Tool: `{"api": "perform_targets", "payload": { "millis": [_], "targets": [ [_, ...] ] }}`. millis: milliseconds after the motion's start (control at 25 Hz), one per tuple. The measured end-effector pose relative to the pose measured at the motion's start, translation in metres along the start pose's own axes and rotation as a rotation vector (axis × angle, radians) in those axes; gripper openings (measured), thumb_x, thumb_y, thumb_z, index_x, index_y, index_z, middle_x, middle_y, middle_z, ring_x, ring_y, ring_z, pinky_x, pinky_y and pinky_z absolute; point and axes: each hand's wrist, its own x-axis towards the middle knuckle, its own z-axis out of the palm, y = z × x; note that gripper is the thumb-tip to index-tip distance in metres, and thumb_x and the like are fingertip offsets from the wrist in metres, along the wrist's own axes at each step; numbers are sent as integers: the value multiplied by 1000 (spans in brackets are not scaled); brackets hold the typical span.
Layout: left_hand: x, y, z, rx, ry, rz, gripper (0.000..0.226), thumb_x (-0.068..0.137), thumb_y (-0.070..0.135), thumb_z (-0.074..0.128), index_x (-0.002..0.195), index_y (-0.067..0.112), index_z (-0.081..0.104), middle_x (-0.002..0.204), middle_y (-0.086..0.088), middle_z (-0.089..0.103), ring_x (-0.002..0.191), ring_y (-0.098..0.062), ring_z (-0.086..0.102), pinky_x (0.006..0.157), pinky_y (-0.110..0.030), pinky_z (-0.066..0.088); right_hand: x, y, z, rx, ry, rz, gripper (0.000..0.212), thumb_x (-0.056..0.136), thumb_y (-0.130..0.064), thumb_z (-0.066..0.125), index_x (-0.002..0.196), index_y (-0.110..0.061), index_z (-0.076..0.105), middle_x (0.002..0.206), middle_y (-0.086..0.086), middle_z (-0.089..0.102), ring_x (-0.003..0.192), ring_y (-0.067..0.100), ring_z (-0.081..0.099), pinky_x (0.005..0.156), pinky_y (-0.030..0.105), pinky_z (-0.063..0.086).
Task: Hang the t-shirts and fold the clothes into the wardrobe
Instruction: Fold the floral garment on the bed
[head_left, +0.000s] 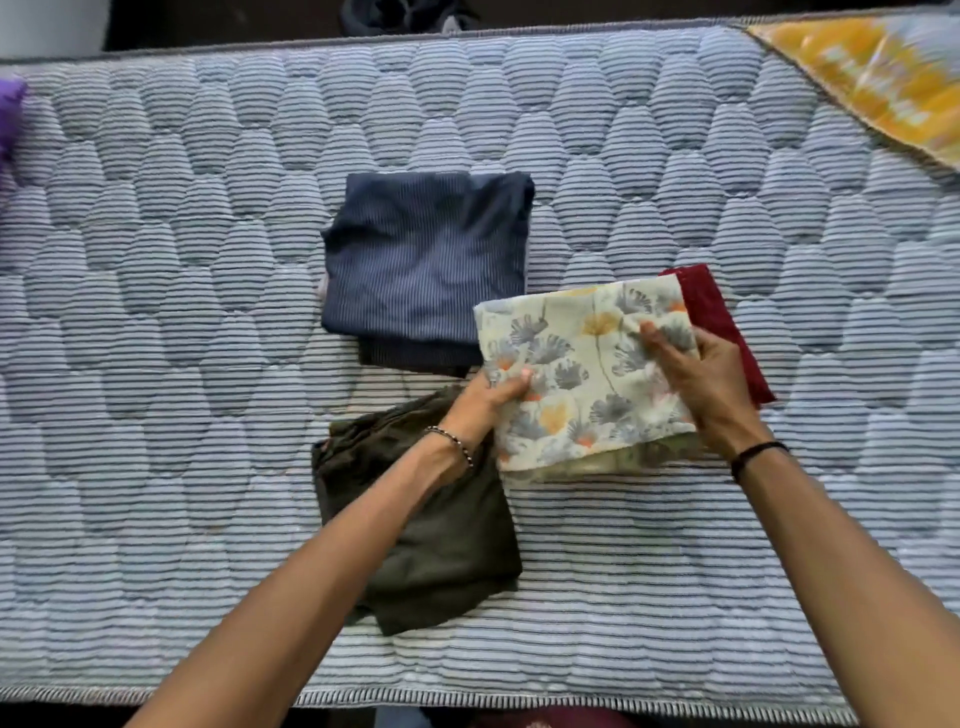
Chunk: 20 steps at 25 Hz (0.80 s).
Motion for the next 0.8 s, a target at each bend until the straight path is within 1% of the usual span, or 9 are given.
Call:
{"api": "perform_targets", "payload": {
  "millis": [120,200,320,440,520,600,680,760,800],
  "targets": [
    [22,-25,33,93,-30,-91,32,103,38,46,124,20,59,124,-9,67,112,-27,66,96,-48,53,38,10,-43,-91,0,-1,24,93,-28,74,107,-9,73,75,-12,72,64,1,61,51,16,47],
    [32,-35,46,192,-3,-165,33,102,45,43,114,21,61,118,-5,69,104,-24,68,94,-47,54,58,19,-62,-120,-24,0,28,96,-26,71,115,-7,70,89,-1,71,76,12,62,57,21,51],
    [37,-41,52,206,48,-140,26,103,34,45,111,14,60,110,-5,69,85,-10,68,85,-31,57,70,30,-68,-153,-12,-25,28,97,-24,70,118,-5,68,93,1,69,74,5,62,57,18,50],
    [37,-36,49,223,54,-86,20,103,26,49,107,10,60,95,1,69,70,3,68,67,-16,56,68,33,-67,-213,29,-79,26,98,-22,69,117,-4,67,93,-1,69,72,-1,63,58,13,49],
    [39,-34,46,400,91,-46,22,98,32,58,101,10,61,93,-1,69,73,-2,69,66,-25,57,64,33,-65,-345,106,-125,28,96,-26,72,117,-8,68,99,0,70,85,8,66,64,10,47],
    [41,-35,41,806,288,94,46,87,45,69,116,12,56,111,-3,66,93,-14,64,77,-38,54,58,31,-59,-547,266,-183,32,92,-28,74,117,-9,67,106,2,70,97,19,64,73,19,43],
    [38,-34,41,1142,547,374,68,80,50,73,130,15,43,124,-3,55,103,-17,56,78,-37,50,52,27,-50,-766,411,-303,32,90,-21,72,117,-7,62,114,12,66,109,31,58,86,33,41],
    [37,-27,48,1376,622,650,70,78,46,74,132,17,40,131,-5,51,112,-20,54,85,-35,48,48,26,-36,-941,469,-503,29,87,-10,64,116,-7,62,116,16,62,113,35,55,92,41,38],
    [42,-29,51,1473,563,727,67,80,46,71,133,17,42,136,-6,51,118,-22,53,91,-36,47,47,28,-28,-1023,455,-609,30,84,-5,62,115,-8,63,118,16,62,114,36,55,93,42,36]
  ]
}}
